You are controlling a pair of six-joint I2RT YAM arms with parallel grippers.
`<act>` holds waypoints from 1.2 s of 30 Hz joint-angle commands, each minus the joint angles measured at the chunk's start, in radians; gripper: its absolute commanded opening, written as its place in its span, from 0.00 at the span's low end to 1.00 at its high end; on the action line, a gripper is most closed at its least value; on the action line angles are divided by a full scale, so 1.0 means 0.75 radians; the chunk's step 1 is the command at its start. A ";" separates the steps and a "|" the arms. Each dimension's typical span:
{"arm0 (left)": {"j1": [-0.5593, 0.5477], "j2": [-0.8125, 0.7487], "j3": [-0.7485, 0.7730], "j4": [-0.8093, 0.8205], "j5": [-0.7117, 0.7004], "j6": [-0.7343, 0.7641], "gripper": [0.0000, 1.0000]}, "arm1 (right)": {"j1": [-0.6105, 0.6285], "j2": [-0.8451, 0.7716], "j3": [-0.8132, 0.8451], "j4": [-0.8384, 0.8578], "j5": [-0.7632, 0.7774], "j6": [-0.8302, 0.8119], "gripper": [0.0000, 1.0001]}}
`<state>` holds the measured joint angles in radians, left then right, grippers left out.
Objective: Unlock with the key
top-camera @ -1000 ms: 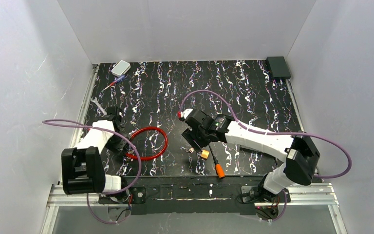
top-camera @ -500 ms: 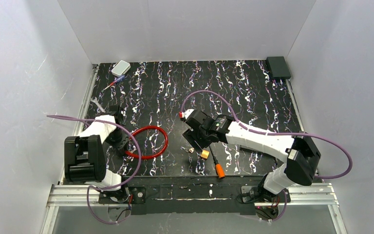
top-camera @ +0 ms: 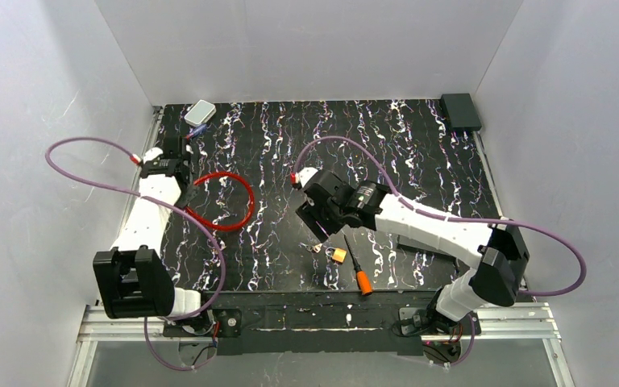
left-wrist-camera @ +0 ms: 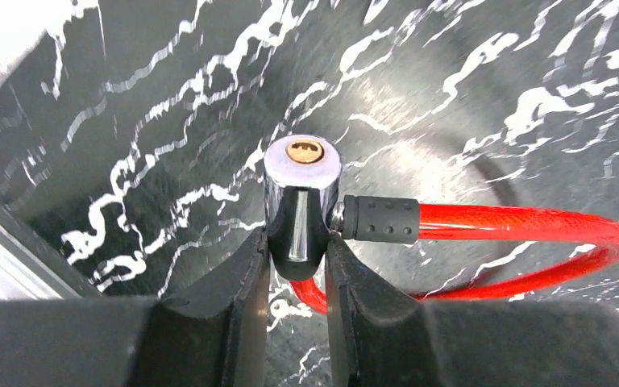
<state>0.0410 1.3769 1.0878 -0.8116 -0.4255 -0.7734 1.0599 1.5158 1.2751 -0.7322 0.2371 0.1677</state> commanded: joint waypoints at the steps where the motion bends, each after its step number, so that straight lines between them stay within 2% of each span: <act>1: -0.035 -0.051 0.169 0.008 -0.172 0.261 0.00 | -0.004 0.024 0.147 0.043 0.081 -0.030 0.72; 6: -0.211 -0.103 0.252 0.183 -0.301 0.639 0.00 | -0.013 -0.016 0.197 0.160 0.132 0.016 0.73; 10: -0.366 -0.215 0.152 0.513 -0.281 0.996 0.00 | -0.039 -0.076 0.198 0.343 0.071 0.082 0.74; 13: -0.448 -0.335 0.051 0.723 -0.241 1.171 0.00 | -0.111 -0.111 0.184 0.444 0.035 0.242 0.78; 17: -0.469 -0.452 -0.022 0.867 -0.069 1.165 0.00 | -0.357 -0.124 0.134 0.571 -0.268 0.634 0.76; 19: -0.479 -0.489 -0.039 0.902 0.010 1.141 0.00 | -0.426 -0.110 0.143 0.635 -0.420 0.772 0.77; 23: -0.496 -0.559 -0.103 1.026 0.159 1.100 0.00 | -0.454 -0.017 0.304 0.573 -0.483 0.995 0.89; 28: -0.531 -0.566 -0.115 1.074 0.194 1.072 0.00 | -0.456 0.125 0.486 0.397 -0.556 1.545 0.93; 33: -0.572 -0.545 -0.099 1.131 0.204 1.069 0.00 | -0.442 0.136 0.420 0.500 -0.611 2.070 0.97; 36: -0.598 -0.540 -0.097 1.138 0.199 1.081 0.00 | -0.417 0.167 0.494 0.514 -0.560 2.224 0.98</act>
<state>-0.3832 0.9798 0.9958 -0.0471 -0.2821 0.0406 0.7269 1.6299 1.5887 -0.3862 -0.1879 1.5471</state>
